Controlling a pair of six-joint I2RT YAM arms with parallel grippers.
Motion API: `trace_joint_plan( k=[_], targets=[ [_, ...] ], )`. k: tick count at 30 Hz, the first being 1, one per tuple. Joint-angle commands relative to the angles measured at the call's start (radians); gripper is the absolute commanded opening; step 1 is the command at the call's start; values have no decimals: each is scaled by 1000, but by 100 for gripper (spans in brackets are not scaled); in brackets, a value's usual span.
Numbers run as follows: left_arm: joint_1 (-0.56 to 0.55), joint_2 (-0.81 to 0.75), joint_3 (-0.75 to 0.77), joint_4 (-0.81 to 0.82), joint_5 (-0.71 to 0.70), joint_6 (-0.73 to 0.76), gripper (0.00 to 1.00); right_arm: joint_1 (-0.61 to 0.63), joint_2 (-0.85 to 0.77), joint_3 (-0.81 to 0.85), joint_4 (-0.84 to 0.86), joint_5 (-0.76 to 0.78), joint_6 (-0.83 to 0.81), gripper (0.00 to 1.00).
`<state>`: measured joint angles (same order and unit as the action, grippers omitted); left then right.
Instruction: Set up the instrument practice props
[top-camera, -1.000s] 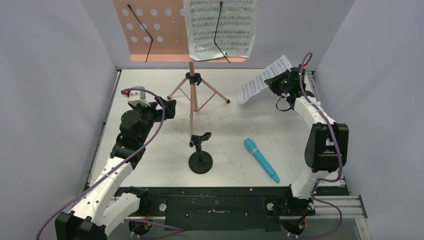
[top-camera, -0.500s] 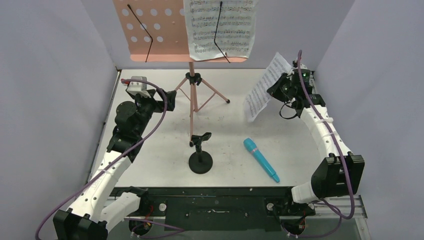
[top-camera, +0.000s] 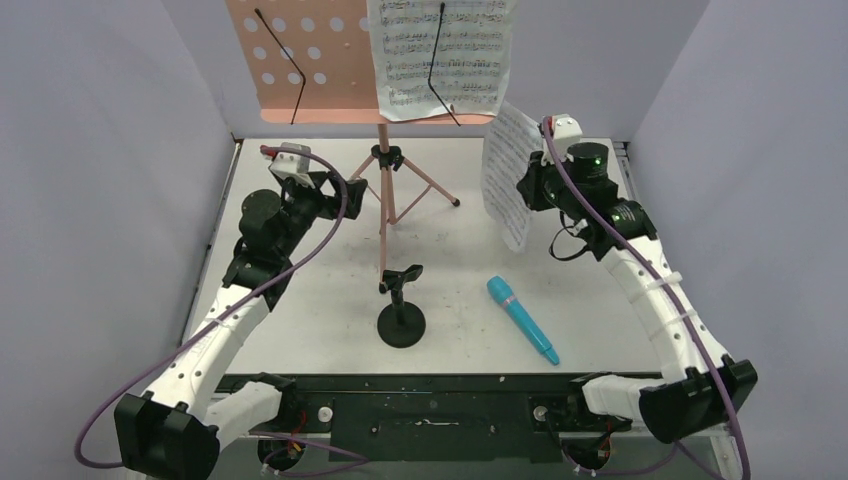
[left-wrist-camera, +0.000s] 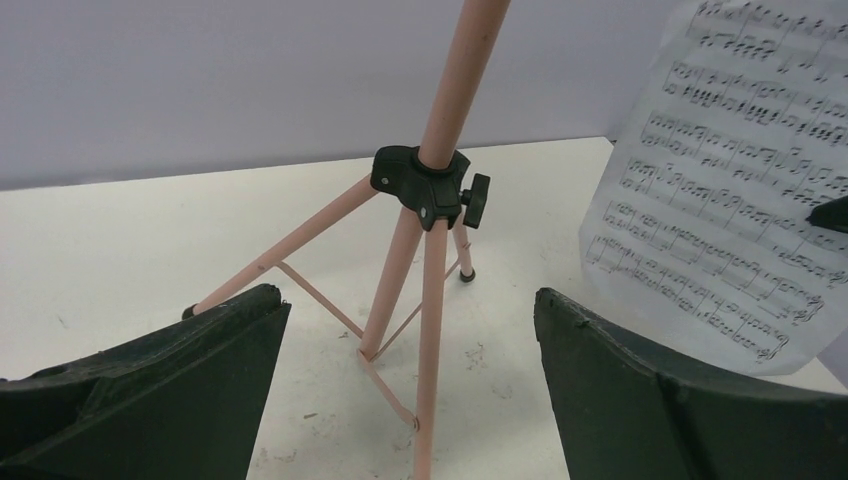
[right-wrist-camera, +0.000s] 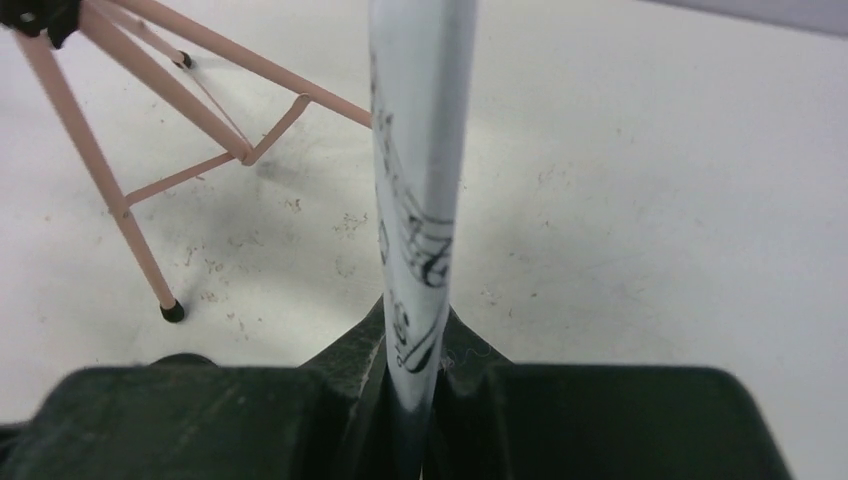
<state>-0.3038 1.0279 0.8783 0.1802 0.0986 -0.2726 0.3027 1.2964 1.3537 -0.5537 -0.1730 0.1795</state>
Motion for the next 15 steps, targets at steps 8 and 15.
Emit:
trace_joint_plan(
  k=[8, 15],
  targets=[
    [5, 45, 112, 203, 277, 19, 95, 21, -246, -39, 126, -185, -344, 5],
    [4, 46, 123, 272, 469, 21, 95, 20, -211, 53, -66, -190, -389, 5]
  ],
)
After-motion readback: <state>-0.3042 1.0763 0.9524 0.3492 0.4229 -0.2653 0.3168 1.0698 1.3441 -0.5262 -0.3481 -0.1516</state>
